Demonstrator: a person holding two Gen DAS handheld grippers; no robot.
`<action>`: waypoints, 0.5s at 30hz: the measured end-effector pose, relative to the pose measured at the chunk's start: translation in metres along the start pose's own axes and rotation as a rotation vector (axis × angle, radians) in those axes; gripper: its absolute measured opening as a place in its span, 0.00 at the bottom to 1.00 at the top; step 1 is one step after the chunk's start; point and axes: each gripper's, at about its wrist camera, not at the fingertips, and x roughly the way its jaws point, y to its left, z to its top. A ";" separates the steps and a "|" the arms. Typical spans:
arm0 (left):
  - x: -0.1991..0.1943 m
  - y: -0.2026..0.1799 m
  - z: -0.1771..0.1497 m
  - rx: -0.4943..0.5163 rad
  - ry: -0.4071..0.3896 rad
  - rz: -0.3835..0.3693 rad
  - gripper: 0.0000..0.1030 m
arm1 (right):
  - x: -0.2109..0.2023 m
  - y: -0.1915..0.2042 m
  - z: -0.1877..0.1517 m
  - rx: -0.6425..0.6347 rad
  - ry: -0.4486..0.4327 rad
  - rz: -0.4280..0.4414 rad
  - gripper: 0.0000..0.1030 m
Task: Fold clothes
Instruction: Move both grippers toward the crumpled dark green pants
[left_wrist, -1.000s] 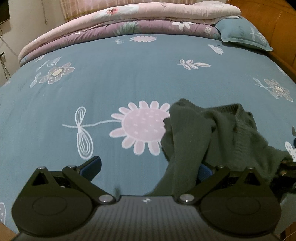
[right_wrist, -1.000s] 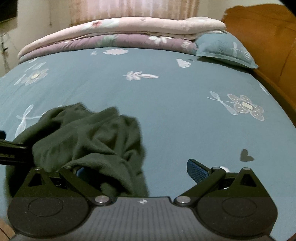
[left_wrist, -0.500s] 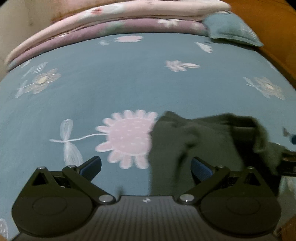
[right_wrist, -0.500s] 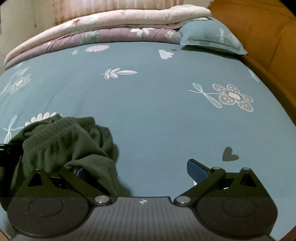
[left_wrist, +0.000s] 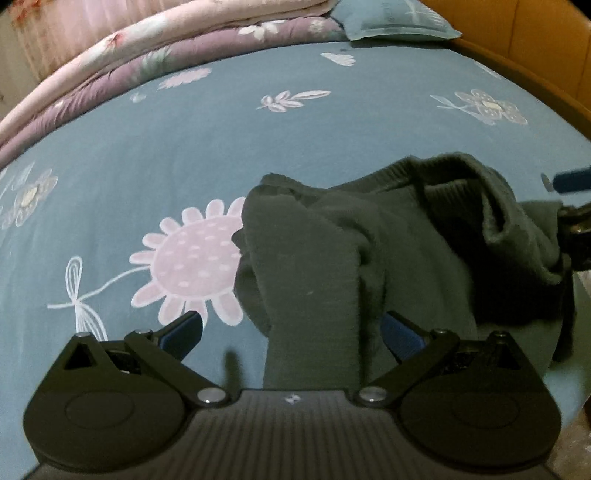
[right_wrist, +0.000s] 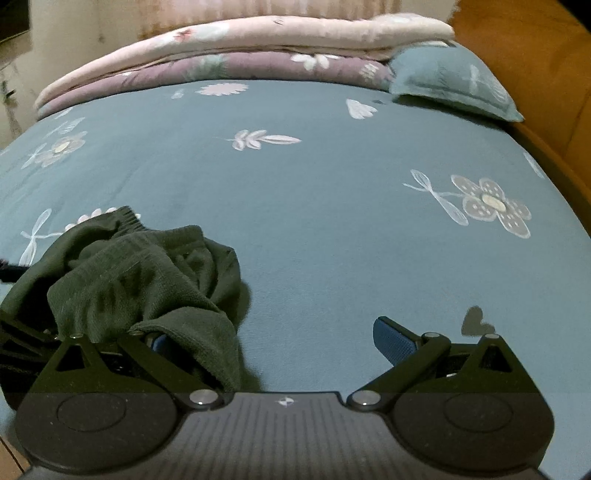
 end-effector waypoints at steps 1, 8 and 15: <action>0.003 0.002 -0.001 -0.021 0.007 -0.008 1.00 | 0.000 0.000 0.000 -0.018 -0.005 0.009 1.00; 0.007 0.005 -0.003 -0.086 0.026 -0.029 1.00 | -0.004 0.001 0.003 -0.117 -0.019 0.059 1.00; -0.007 0.006 0.006 -0.047 0.030 -0.007 1.00 | -0.007 -0.001 0.011 -0.146 -0.020 0.052 1.00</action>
